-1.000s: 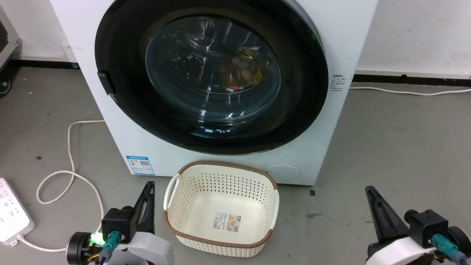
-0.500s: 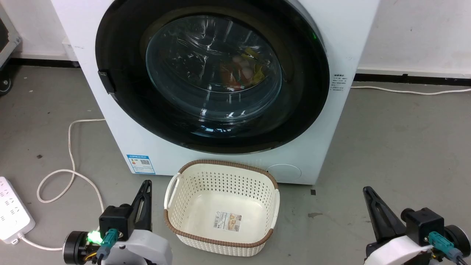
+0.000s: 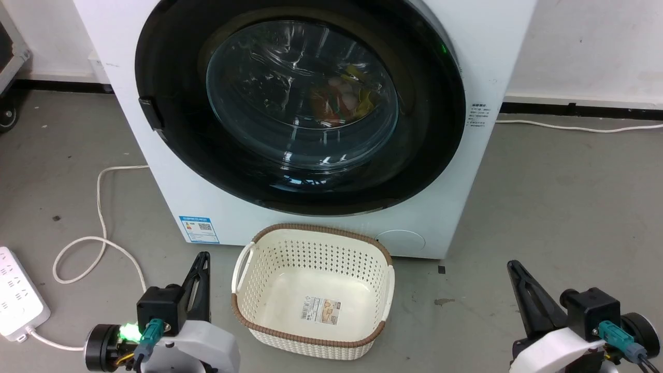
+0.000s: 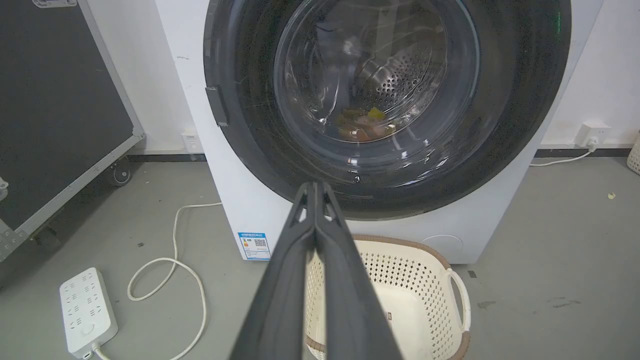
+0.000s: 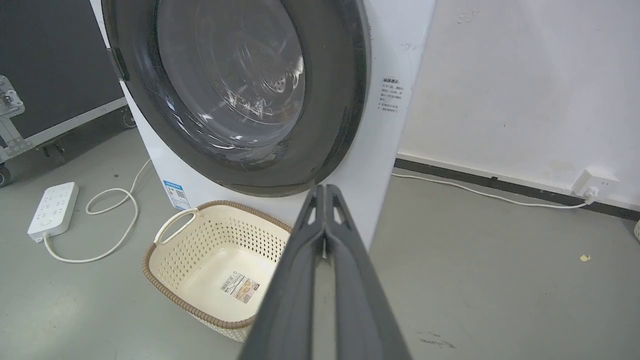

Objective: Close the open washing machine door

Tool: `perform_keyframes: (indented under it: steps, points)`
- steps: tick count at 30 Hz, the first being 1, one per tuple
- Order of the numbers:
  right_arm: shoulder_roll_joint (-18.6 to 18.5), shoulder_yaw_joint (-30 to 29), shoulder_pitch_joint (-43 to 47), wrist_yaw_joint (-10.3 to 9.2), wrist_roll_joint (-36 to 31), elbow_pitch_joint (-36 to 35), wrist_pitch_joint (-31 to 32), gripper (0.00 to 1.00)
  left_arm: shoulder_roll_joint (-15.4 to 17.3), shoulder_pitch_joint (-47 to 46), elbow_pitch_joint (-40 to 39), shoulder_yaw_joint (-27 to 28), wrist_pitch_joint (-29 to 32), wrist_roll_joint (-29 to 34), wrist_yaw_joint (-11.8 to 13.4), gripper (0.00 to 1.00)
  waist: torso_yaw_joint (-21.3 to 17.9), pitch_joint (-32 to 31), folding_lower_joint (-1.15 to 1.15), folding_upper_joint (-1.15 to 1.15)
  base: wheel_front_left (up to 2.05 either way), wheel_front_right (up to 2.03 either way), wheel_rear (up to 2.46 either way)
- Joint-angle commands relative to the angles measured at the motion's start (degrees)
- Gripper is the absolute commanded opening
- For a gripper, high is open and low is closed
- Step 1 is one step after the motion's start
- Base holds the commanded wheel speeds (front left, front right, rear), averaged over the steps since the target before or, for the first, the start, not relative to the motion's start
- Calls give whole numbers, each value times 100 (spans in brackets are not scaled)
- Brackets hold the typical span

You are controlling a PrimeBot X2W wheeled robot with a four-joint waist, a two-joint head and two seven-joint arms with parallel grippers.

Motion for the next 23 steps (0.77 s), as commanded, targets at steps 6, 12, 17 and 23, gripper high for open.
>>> perform_keyframes:
  steps: [6,12,17,23]
  points:
    - [30,31,-77,-4,-61,-74,90,0,-6,93,-89,44,89,36,43,0,7,9,0,0,0,0,0]
    - [32,59,-90,-4,-82,-104,185,0,-7,104,-156,74,183,56,63,0,16,21,0,0,0,0,0]
    - [33,64,-93,-4,-86,-110,204,0,-7,106,-170,80,202,60,66,0,18,23,0,0,0,0,0]
    - [33,64,-93,-4,-86,-110,204,0,-7,106,-170,80,202,60,66,0,18,23,0,0,0,0,0]
